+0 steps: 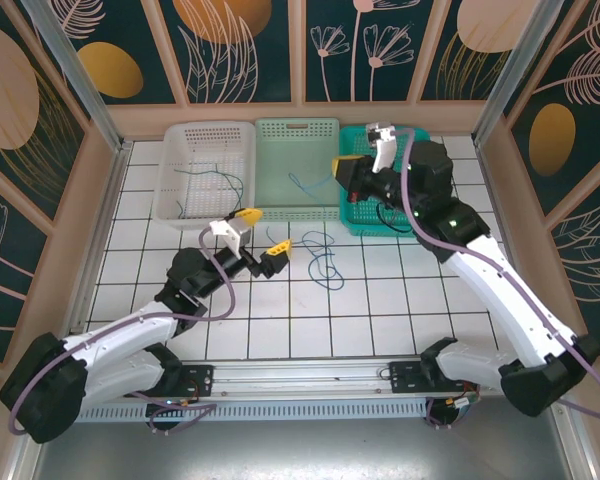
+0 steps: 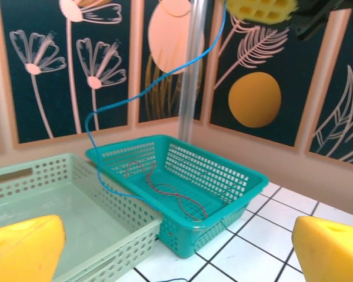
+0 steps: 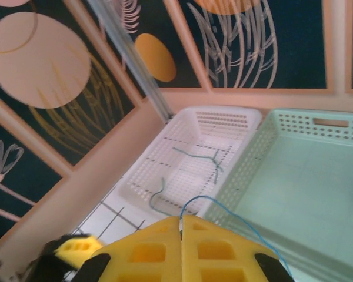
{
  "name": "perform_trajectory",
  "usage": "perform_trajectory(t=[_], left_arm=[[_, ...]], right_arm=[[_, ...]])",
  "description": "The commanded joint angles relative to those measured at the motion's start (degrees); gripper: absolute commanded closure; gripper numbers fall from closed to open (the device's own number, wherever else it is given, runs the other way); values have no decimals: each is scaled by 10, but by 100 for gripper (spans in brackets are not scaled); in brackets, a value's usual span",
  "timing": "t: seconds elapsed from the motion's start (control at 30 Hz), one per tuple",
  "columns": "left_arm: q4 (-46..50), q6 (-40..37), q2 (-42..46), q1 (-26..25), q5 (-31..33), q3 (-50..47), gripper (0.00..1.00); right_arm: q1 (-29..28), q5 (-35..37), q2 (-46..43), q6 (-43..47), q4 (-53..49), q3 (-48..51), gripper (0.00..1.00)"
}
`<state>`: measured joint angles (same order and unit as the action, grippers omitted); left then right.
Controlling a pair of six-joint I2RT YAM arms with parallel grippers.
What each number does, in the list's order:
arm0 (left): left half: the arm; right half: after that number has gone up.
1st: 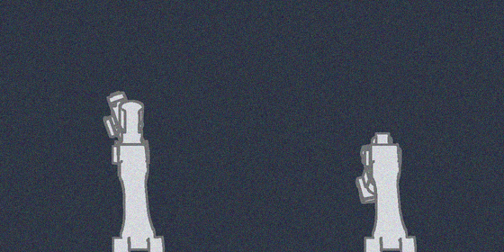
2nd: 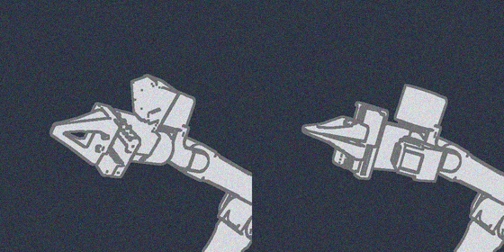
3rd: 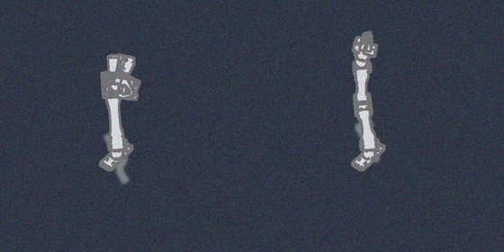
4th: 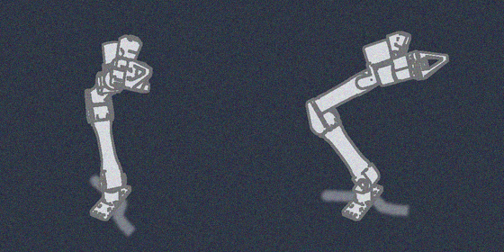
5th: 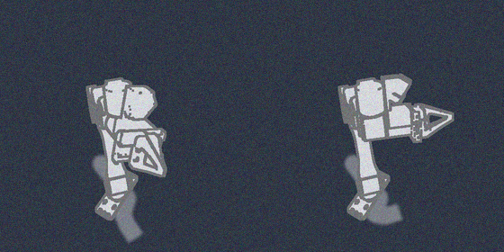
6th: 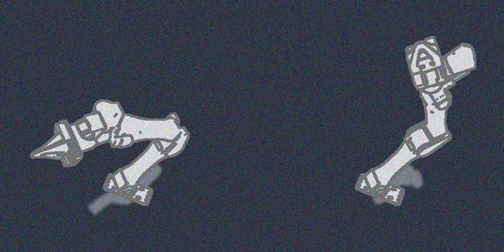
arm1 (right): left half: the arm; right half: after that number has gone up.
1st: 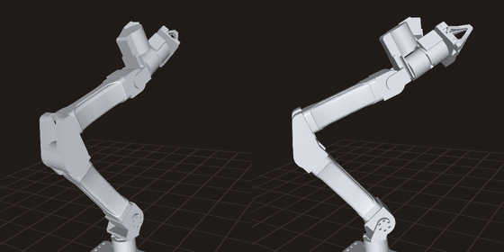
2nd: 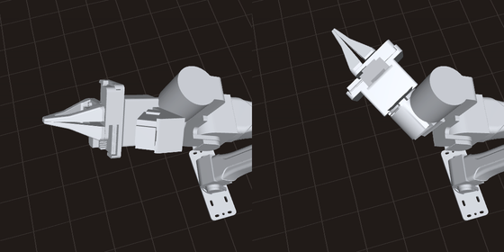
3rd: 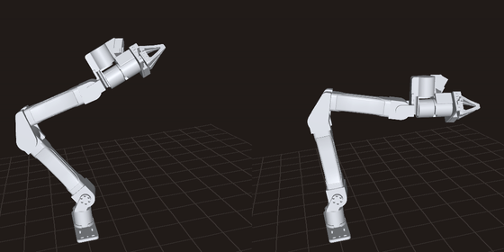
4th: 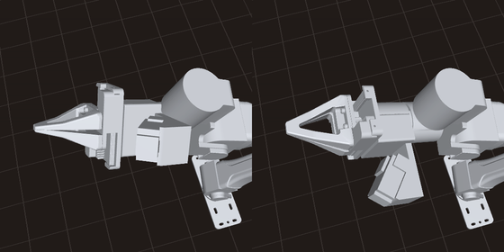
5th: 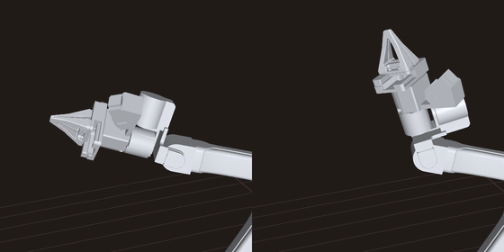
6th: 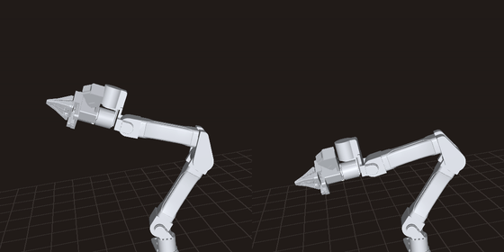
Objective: Untangle the cables
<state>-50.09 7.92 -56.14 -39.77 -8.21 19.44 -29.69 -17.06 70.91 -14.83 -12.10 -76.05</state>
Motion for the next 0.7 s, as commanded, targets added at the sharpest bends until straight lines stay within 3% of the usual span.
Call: perform_trajectory(t=[0.0,0.3,0.5,0.67], left_arm=[[5,-5,23,-1,57,-13,1],[14,13,23,-1,85,-29,1],[19,18,13,-1,90,-29,1],[19,25,21,-1,99,-42,1]], right_arm=[[26,-1,50,22,51,-35,100],[67,-31,223,25,147,-102,100],[85,-61,376,18,100,-237,100],[86,-71,441,7,117,-248,100]])
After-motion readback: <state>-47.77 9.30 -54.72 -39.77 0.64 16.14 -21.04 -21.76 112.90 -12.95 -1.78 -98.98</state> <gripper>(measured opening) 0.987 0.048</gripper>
